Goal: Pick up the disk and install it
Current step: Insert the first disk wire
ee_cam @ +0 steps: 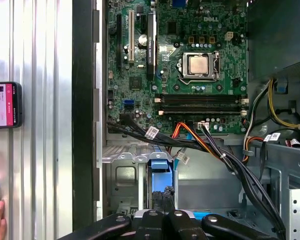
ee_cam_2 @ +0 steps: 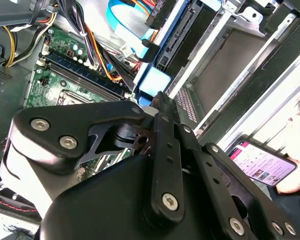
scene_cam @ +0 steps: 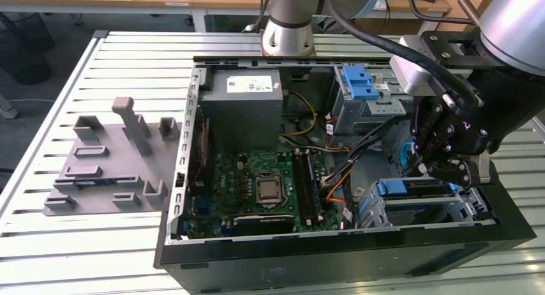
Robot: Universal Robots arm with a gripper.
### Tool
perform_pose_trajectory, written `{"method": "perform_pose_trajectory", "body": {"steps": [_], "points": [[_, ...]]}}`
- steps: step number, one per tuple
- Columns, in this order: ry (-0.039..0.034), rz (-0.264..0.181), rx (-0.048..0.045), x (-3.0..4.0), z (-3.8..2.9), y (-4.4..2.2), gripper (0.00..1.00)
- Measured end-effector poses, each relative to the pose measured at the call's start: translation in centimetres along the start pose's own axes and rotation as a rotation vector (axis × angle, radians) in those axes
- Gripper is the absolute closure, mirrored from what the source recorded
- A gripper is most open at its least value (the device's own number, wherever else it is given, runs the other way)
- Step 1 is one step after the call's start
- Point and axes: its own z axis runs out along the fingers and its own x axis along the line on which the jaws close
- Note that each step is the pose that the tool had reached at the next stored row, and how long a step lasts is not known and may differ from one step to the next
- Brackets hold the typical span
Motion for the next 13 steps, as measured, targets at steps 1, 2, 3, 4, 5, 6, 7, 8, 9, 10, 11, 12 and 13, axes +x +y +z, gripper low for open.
{"method": "perform_pose_trajectory", "body": {"steps": [1, 2, 3, 4, 5, 6, 7, 8, 9, 10, 11, 12, 13], "points": [[-0.0001, 0.000, 0.0000, 0.00, 0.01, -0.10, 0.89], [-0.0002, 0.000, 0.0000, 0.00, 0.01, -0.28, 0.89], [-0.0001, 0.000, 0.0000, -0.01, 0.00, -0.52, 0.89], [0.0000, 0.000, 0.0000, -0.01, -0.01, -0.82, 0.89], [-0.0001, 0.000, 0.0000, -0.02, -0.01, -1.12, 0.89], [0.0000, 0.000, 0.0000, -0.02, -0.01, -1.40, 0.89], [-0.0001, 0.000, 0.0000, -0.03, 0.00, -1.51, 0.89], [-0.0001, 0.000, 0.0000, -0.03, 0.00, -1.51, 0.89], [0.0000, 0.000, 0.0000, -0.03, 0.00, -1.51, 0.89], [0.0001, 0.000, 0.0000, -0.03, -0.01, -1.51, 0.89], [0.0002, 0.000, 0.0000, -0.02, -0.02, -1.51, 0.89], [0.0002, 0.000, 0.0000, -0.02, -0.04, -1.51, 0.89], [0.0003, 0.000, 0.0001, -0.02, -0.14, -1.51, 0.89]]}}
